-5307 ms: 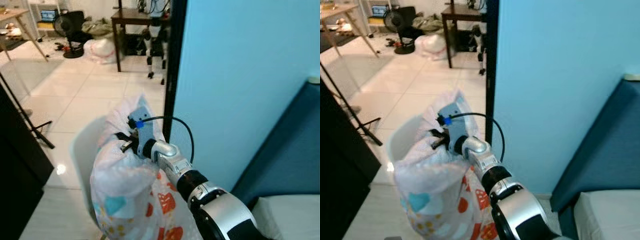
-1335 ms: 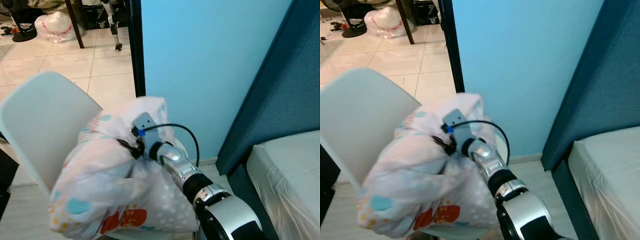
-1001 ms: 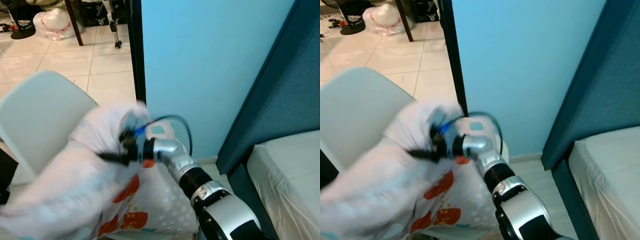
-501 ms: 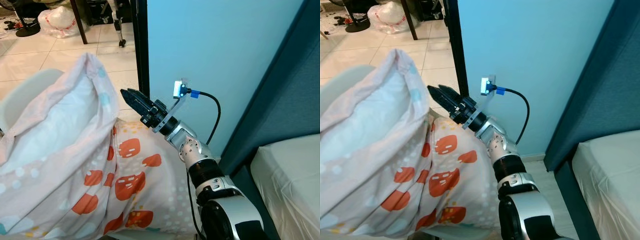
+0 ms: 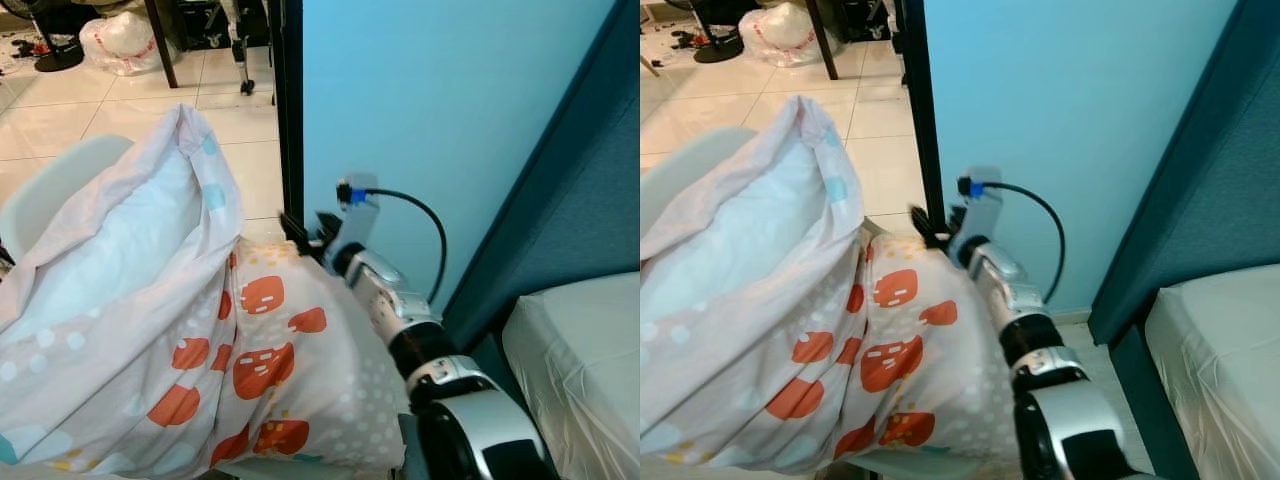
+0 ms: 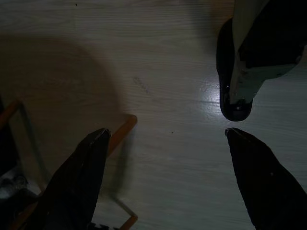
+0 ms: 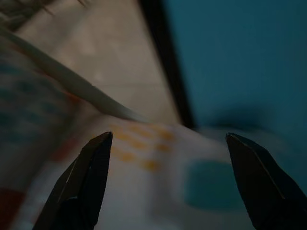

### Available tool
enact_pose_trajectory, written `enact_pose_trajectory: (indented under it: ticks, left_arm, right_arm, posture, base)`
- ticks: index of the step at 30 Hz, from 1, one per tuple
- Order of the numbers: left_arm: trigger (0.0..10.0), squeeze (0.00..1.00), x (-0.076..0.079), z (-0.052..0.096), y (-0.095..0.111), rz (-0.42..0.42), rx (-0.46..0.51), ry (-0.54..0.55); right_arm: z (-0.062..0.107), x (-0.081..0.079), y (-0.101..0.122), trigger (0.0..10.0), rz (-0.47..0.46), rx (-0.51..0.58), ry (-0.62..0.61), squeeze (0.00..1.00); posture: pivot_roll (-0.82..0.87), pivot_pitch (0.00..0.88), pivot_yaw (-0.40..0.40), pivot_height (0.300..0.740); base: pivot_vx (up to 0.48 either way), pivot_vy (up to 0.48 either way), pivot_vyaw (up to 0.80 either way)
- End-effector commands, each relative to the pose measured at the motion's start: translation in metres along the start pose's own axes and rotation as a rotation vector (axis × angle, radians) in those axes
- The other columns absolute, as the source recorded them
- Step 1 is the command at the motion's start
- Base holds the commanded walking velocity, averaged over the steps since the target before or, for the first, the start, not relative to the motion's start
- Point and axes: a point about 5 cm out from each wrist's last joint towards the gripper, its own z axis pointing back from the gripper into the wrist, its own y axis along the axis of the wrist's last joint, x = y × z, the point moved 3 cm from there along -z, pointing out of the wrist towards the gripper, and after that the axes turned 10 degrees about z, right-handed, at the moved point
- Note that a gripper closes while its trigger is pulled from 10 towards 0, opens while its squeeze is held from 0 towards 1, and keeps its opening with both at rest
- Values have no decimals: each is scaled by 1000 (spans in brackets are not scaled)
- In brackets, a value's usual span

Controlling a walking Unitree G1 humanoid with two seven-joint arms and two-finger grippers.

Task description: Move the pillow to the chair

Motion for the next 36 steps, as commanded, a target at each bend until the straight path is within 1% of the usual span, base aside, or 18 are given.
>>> enact_pose_trajectory:
  ticks: [1,4,5,8,12,16,17,19,21,23,26,29,30,31,32,33,34,36]
  left_arm:
    - [10000,0,6,1,-10,-4,-32,-22]
    - [10000,0,6,1,-10,-5,-33,-23]
    - [10000,0,7,1,-10,-8,-32,-28]
    - [10000,0,9,1,-9,-11,-31,-32]
    - [10000,0,9,1,-8,-12,-30,-34]
    - [10000,0,10,1,-8,-15,-32,-37]
    - [10000,0,10,1,-8,-15,-33,-38]
    - [10000,0,11,1,-8,-15,-33,-39]
    - [10000,0,11,1,-9,-13,-34,-40]
    - [10000,0,11,1,-9,-13,-34,-40]
    - [10000,0,13,1,-10,-7,-36,-40]
    - [10000,0,13,1,-10,-6,-37,-40]
    - [10000,0,13,1,-10,-4,-37,-40]
    - [10000,0,13,1,-10,-4,-37,-40]
    - [10000,0,13,1,-10,-3,-37,-40]
    - [10000,0,14,1,-10,-2,-37,-41]
    - [10000,0,14,1,-10,-2,-37,-41]
    - [10000,0,14,1,-10,0,-35,-43]
  right_arm:
    - [1,0,-6,10000,43,-49,-15,0]
    - [4,7,-5,10000,74,-60,-40,0]
    - [9,18,-2,10000,138,-92,-58,0]
    - [15,27,-10,10000,205,-172,-51,0]
    - [19,25,-24,10000,200,-254,-7,0]
    - [27,8,-73,10000,192,-457,74,0]
    - [28,0,-84,10000,155,-496,91,0]
    - [29,-5,-91,10000,127,-519,102,0]
    - [29,-19,-102,10000,24,-548,125,0]
    - [29,-23,-105,10000,11,-560,131,0]
    - [39,-21,-127,10000,107,-724,107,0]
    - [40,-23,-129,10000,94,-734,118,0]
    - [41,-21,-131,8196,93,-732,114,0]
    - [41,-21,-131,8196,93,-732,114,0]
    - [42,-19,-133,4706,93,-733,103,0]
    - [43,-14,-135,0,100,-739,78,0]
    - [43,-14,-135,0,100,-739,78,0]
    - [48,3,-140,0,96,-751,-9,0]
  posture:
    - [9,109,-40,556]
    - [4,111,-37,556]
    - [-2,112,-34,556]
    - [-5,114,-35,556]
    - [-9,113,-34,556]
    - [-13,115,-34,556]
    - [-11,116,-35,556]
    - [-11,116,-35,556]
    - [-9,117,-39,556]
    - [-9,117,-39,556]
    - [-5,114,-42,556]
    - [-5,114,-42,556]
    - [-6,112,-46,556]
    - [-6,112,-46,556]
    - [-6,113,-47,556]
    - [-6,112,-48,556]
    - [-6,112,-48,556]
    - [-9,112,-49,556]
  base:
    - [0,0,0]
    - [0,0,0]
    - [0,0,0]
    - [0,0,0]
    - [0,0,0]
    - [0,0,0]
    - [0,0,0]
    - [0,0,0]
    - [0,0,0]
    - [0,0,0]
    - [0,0,0]
    - [0,0,0]
    - [0,0,0]
    - [0,0,0]
    - [0,0,0]
    - [0,0,0]
    - [0,0,0]
    - [0,0,0]
